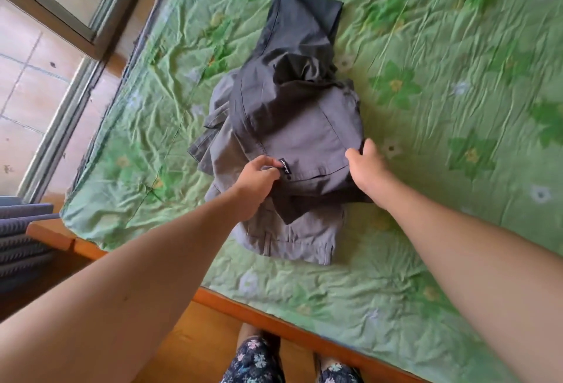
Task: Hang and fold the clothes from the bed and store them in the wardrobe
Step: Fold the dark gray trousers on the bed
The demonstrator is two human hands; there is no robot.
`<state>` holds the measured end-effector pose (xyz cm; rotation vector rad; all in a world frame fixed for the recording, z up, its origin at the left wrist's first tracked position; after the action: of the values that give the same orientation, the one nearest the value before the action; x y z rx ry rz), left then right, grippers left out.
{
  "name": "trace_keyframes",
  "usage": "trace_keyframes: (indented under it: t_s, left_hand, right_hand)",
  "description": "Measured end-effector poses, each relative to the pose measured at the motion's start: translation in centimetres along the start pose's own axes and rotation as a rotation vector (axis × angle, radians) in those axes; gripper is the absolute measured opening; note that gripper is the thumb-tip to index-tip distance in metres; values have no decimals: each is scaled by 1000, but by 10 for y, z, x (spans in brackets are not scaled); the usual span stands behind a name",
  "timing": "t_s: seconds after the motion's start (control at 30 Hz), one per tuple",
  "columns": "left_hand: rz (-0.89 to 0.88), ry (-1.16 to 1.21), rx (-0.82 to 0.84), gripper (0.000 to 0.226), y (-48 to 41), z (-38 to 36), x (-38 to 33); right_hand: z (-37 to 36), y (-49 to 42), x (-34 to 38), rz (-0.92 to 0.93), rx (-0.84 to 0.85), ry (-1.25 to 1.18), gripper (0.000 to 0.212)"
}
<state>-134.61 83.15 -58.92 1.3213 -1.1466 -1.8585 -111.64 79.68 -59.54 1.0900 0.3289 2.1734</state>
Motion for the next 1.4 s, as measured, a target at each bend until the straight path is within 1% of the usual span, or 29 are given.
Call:
trace_keyframes:
  t_s: [0.07, 0.13, 0.2, 0.23, 0.3, 0.33, 0.4, 0.47, 0.53, 0.57, 0.63, 0.7, 0.73, 0.8, 0.83, 0.87, 0.9, 0.93, 0.97, 1.0, 1.03, 1.07, 1.1, 1.13, 1.2, 1.27, 1.33, 1.4]
  left_hand:
    - [-8, 86, -4, 33, 22, 3, -13]
    - [-7, 189, 14, 36, 49, 6, -29]
    - [-28, 266, 39, 33, 79, 12, -49]
    - [-46, 289, 65, 29, 96, 14, -60]
    - [-98, 313, 156, 18, 133, 17, -86]
    - [-125, 316, 212, 19, 151, 18, -97]
    - [-171, 306, 316, 27, 187, 20, -119]
    - [-238, 243, 348, 32, 223, 21, -138]
    - [-342, 194, 304, 33, 259, 22, -158]
    - [-389, 195, 292, 32, 276, 22, -169]
    - [-448, 213, 297, 28, 306, 21, -190]
    - [-486, 200, 306, 25, 333, 21, -212]
    - [-510, 178, 320, 23, 346, 20, -223]
    - [-600, 88, 374, 22, 370, 18, -245]
    - [-667, 29, 412, 27, 382, 16, -255]
    - [-735, -27, 454, 38, 393, 15, -263]
    - [-796, -94, 476, 52, 403, 13, -270]
    - [-858, -175, 467, 64, 412, 10, -276]
    - [-934, -279, 417, 72, 420, 8, -282]
    - [-1025, -395, 318, 76, 426, 4, -286]
    - [-1136, -514, 180, 76, 431, 0, -291]
    - [-1264, -598, 44, 74, 437, -5, -294]
    - [-1378, -628, -55, 69, 443, -9, -296]
    - [-1449, -608, -94, 61, 448, -14, -297]
    - [-1469, -537, -72, 45, 456, -23, -299]
    - [-1439, -586, -70, 31, 464, -35, -303]
    - [-1471, -747, -172, 19, 472, -47, -306]
    - [-1511, -898, -300, 14, 485, -56, -308]
  right_hand:
    - [16, 11, 9, 10, -71, -131, 15]
    - [34, 26, 20, 8, -106, -249, 15]
    - [53, 41, 35, -6, -100, -357, 16]
    - [63, 50, 44, -24, -79, -419, 21]
    - [86, 69, 66, -85, 2, -550, 40]
    - [100, 79, 77, -109, 37, -616, 46]
    - [128, 100, 102, -113, 51, -728, 48]
    - [161, 122, 127, -72, 16, -758, 48]
    - [193, 146, 148, -5, -27, -714, 48]
    - [207, 159, 157, 32, -32, -692, 42]
    - [231, 184, 174, 109, -4, -666, 26]
    - [249, 209, 188, 202, 60, -648, 18]
    - [258, 221, 195, 265, 87, -620, 22]
    - [275, 239, 206, 394, 91, -427, 54]
    - [281, 246, 210, 427, 61, -278, 69]
    - [287, 252, 213, 444, 4, -141, 77]
    - [293, 258, 216, 457, -74, -45, 75]
    - [299, 262, 219, 479, -186, -3, 60]
    - [307, 269, 222, 499, -327, -1, 36]
    - [316, 275, 224, 495, -453, -15, 14]
    - [325, 280, 224, 477, -544, -34, 8]
    - [334, 284, 225, 451, -602, -49, 16]
    - [342, 289, 226, 423, -628, -52, 21]
    - [350, 295, 227, 412, -651, -40, 26]
    - [364, 308, 229, 423, -695, -2, 27]
    - [377, 319, 226, 428, -725, 7, 25]
    - [385, 327, 220, 428, -737, 20, 25]
    - [393, 335, 214, 426, -764, 64, 25]
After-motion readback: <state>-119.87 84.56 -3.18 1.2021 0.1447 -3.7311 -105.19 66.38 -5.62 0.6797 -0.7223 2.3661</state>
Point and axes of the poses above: each hand's wrist, its own y-axis away from the middle knuckle, its own z-axis out of the back of the hand, x = y × z, the point moved 3 cm from there along -y, towards the middle knuckle, and after that the axes turned 9 degrees about z, right-handed, at the moved point
